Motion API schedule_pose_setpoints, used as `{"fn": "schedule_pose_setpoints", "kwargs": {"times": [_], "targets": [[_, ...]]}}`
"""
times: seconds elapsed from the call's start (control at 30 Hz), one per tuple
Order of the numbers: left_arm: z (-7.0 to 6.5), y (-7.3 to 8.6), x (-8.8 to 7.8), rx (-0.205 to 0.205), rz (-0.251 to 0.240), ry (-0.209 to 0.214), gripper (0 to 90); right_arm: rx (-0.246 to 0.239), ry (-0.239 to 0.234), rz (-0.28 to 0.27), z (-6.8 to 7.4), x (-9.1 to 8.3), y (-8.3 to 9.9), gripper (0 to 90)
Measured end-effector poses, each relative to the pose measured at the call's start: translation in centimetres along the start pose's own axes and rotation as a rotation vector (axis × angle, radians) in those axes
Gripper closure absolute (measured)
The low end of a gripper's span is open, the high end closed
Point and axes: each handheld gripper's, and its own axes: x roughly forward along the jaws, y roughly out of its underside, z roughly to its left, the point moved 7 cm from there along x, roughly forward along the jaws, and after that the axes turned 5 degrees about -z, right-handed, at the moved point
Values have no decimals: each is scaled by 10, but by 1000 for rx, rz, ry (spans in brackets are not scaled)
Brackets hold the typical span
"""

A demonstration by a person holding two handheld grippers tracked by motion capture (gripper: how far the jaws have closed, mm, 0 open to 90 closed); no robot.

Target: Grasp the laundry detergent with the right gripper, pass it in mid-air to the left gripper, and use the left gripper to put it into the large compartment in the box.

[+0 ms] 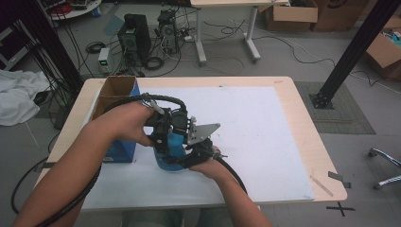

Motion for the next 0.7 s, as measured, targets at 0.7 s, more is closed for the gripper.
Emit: {"fn": "schedule_pose_setpoints", "kwargs": {"times": [0.7], "targets": [[1,0,-11,-25,20,0,392,27,14,39,-3,-18,-8,225]]}}
